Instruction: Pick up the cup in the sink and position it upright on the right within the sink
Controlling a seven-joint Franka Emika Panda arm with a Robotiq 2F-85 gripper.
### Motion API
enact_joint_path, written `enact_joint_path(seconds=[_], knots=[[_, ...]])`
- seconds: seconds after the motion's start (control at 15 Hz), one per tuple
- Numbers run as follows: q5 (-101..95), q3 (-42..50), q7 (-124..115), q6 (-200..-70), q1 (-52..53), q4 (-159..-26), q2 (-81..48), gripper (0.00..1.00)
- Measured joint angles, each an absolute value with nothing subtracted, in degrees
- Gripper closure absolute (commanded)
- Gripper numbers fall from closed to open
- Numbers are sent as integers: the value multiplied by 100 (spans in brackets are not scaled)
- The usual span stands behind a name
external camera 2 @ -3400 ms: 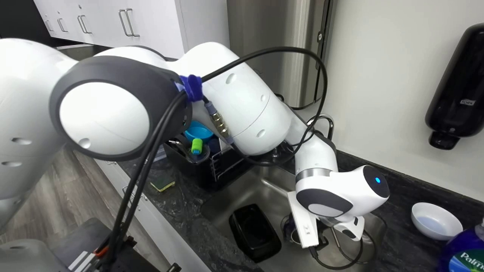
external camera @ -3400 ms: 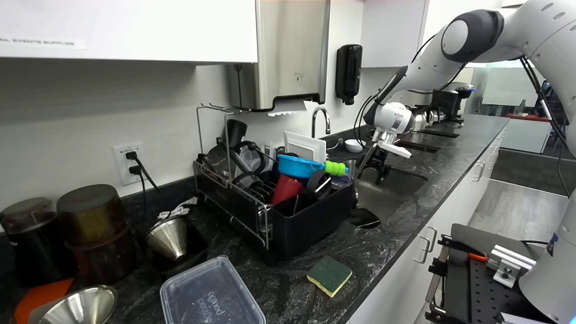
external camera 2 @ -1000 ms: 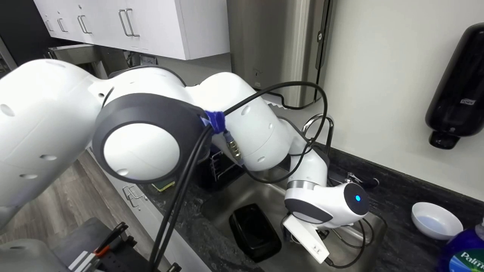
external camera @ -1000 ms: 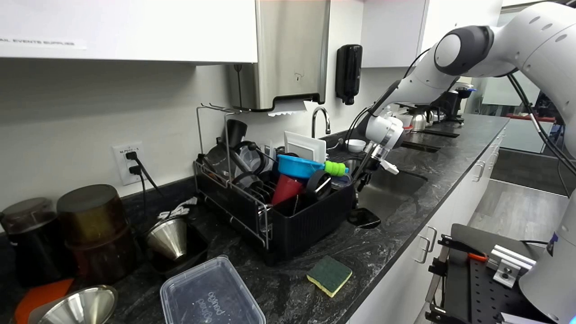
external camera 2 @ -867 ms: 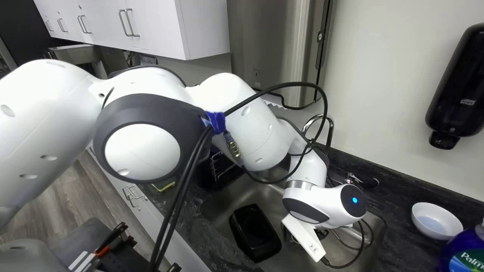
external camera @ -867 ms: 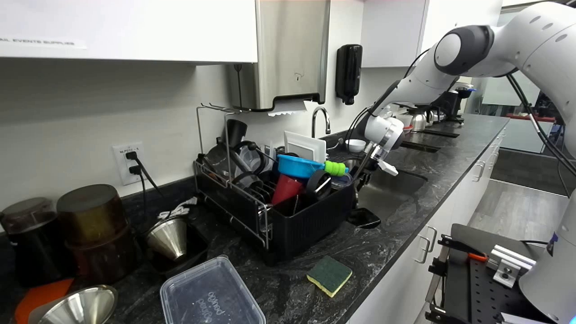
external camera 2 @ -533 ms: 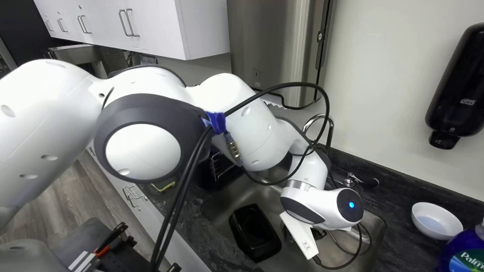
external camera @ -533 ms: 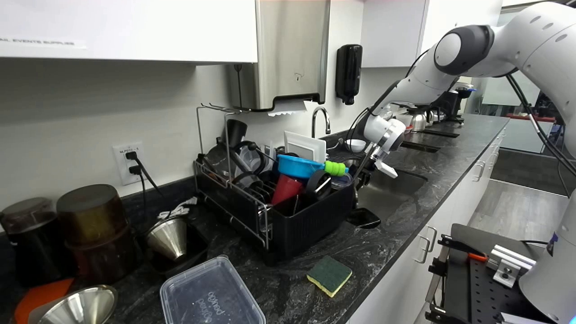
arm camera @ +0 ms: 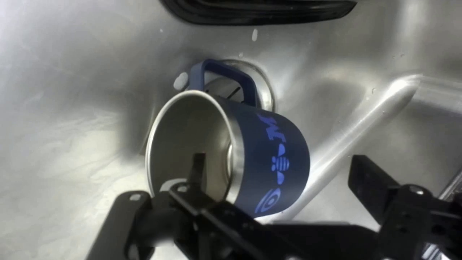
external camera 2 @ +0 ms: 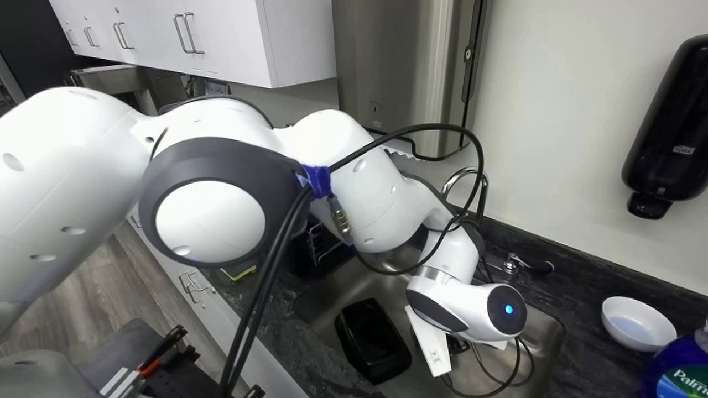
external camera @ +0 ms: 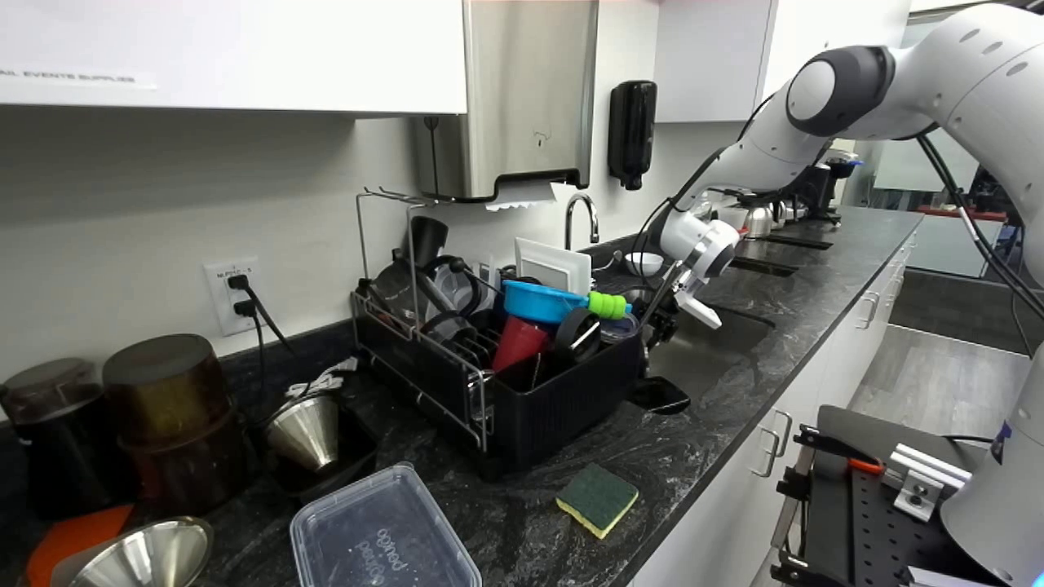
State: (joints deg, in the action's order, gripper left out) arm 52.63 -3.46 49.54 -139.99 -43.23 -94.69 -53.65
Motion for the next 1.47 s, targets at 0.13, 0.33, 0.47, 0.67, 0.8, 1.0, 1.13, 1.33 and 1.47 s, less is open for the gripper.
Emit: enact_joint_path(seconds=[0.13, 0.33, 0.47, 0.67, 0.8, 1.0, 1.13, 1.33, 1.47], knots=[[5335, -346, 4858, -13999, -4305, -9494, -5365, 0], [5450, -346, 4832, -13999, -4288, -9529, -5374, 0], [5520, -346, 4832, -13999, -4276, -9532, -5430, 0], [5580, -346, 4832, -13999, -4245, -9535, -5539, 25], [5583, -346, 4835, -13999, -4236, -9528, -5585, 34], [5583, -335, 4847, -13999, -4238, -9521, -5592, 56], [5583, -324, 4883, -13999, -4245, -9519, -5591, 70], [5583, -306, 4955, -13977, -4257, -9519, -5582, 89], [5590, -307, 5058, -13912, -4261, -9522, -5531, 97]])
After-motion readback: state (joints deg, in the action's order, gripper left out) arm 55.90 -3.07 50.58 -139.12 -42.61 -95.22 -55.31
